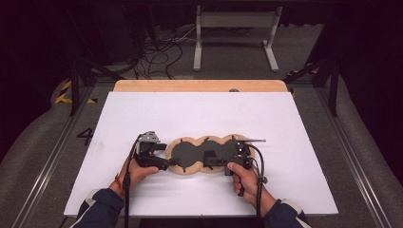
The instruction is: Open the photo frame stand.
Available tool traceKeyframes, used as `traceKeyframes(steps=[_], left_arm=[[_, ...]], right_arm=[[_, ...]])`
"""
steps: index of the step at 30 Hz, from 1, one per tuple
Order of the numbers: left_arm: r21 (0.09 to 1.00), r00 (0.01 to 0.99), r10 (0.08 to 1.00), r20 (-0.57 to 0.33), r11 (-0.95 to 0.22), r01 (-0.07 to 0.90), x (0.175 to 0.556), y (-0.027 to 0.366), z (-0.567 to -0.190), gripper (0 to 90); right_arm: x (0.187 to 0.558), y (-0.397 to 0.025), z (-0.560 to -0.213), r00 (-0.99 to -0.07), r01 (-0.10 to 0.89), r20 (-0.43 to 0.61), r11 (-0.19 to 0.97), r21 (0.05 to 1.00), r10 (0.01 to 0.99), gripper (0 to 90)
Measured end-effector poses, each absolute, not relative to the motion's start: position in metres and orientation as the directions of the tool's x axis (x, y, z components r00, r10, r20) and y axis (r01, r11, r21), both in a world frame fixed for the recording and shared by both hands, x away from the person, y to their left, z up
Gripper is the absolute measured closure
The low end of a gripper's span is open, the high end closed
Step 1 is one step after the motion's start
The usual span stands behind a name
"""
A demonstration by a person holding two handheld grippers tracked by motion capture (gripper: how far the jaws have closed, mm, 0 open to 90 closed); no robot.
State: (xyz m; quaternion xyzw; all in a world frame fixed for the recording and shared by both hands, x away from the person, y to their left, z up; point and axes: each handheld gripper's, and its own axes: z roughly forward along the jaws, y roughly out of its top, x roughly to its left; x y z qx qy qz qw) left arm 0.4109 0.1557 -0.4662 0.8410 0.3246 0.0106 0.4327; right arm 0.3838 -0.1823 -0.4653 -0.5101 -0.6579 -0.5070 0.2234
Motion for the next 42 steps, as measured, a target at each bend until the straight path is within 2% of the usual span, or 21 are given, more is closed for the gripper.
traceKeyframes(steps=[11,14,16,21,26,32,37,42], left_arm=[[0.739,0.795,0.523,-0.306,-0.397,0.545,0.411,0.156,-0.467,13.4],[0.727,0.799,0.492,-0.345,-0.398,0.559,0.412,0.155,-0.47,11.9],[0.73,0.812,0.48,-0.334,-0.413,0.544,0.41,0.153,-0.469,11.5],[0.75,0.84,0.441,-0.315,-0.427,0.505,0.405,0.151,-0.465,25.7],[0.773,0.842,0.436,-0.318,-0.395,0.497,0.402,0.155,-0.46,34.6],[0.816,0.858,0.44,-0.266,-0.372,0.443,0.396,0.158,-0.451,45.7],[0.86,0.866,0.478,-0.149,-0.369,0.352,0.389,0.159,-0.44,51.9],[0.877,0.856,0.513,-0.064,-0.381,0.293,0.383,0.155,-0.434,52.5]], right_arm=[[0.382,-0.182,-0.463,-0.45,0.867,0.772,0.012,0.498,0.45,66.1],[0.38,-0.181,-0.461,-0.509,0.831,0.725,0.045,0.554,0.464,65.9],[0.378,-0.179,-0.459,-0.547,0.804,0.687,0.072,0.59,0.479,65.9],[0.376,-0.179,-0.458,-0.578,0.78,0.654,0.095,0.619,0.488,65.4],[0.374,-0.18,-0.458,-0.58,0.781,0.647,0.111,0.615,0.496,64.8],[0.372,-0.181,-0.458,-0.577,0.785,0.655,0.109,0.61,0.488,67.1],[0.372,-0.18,-0.453,-0.583,0.779,0.655,0.102,0.619,0.481,67.6],[0.372,-0.178,-0.455,-0.584,0.775,0.635,0.115,0.621,0.506,69.2]])
